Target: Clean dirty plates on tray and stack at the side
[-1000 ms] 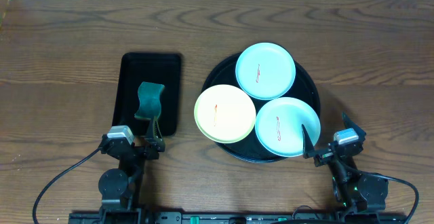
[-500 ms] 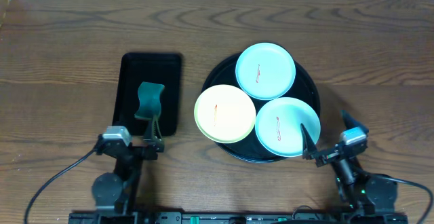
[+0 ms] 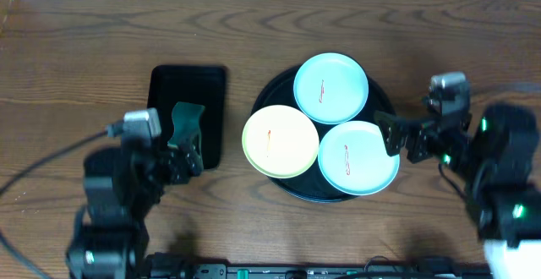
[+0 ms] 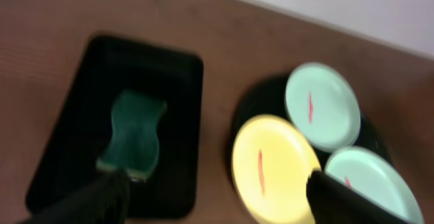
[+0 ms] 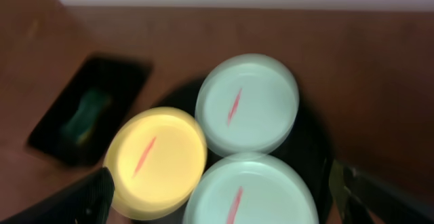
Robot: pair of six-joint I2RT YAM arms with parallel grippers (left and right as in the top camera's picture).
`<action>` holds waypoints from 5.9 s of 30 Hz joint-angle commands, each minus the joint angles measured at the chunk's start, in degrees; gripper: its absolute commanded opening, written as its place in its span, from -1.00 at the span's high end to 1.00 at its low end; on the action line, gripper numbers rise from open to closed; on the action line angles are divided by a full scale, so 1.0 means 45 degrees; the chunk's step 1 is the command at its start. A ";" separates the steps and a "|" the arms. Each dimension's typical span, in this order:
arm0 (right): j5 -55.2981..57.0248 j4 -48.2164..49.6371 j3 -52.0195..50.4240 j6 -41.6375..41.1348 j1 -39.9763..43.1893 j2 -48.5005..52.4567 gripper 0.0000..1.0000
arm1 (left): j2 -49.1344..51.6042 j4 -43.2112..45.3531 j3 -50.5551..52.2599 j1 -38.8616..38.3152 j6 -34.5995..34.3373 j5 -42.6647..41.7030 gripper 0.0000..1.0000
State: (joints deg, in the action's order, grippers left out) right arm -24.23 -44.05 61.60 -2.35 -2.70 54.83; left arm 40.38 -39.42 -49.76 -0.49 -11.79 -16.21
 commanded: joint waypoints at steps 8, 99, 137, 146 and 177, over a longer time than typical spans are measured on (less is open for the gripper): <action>-0.1535 -0.1933 0.2963 -0.0976 0.0005 0.3478 -0.98 | 0.3993 -0.2021 -0.2327 0.0010 -0.0024 -0.0850 -0.68; 0.0777 -0.2968 0.2948 -0.0913 -0.0005 0.3619 -0.66 | 1.2648 0.2142 -0.1025 0.0034 0.0529 0.3429 0.21; 0.0937 -0.3211 0.2875 0.0811 -0.0087 0.5158 -0.80 | 1.3148 0.0486 -0.3075 0.0034 0.0709 0.3376 0.85; 0.0714 -0.1977 0.2875 0.0155 -0.0189 0.6266 -0.28 | 1.1356 -0.1360 -0.4503 -0.0058 0.0709 0.3371 0.86; 0.1792 0.0447 0.2875 -0.1812 -0.4673 1.3226 0.76 | 0.8286 -0.3283 -0.4784 -0.1433 0.0656 0.1681 0.85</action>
State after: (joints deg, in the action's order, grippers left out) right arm -20.05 -42.26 74.04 -8.23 -23.75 113.69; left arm 78.22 -53.87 -69.95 -6.92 -8.80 -6.55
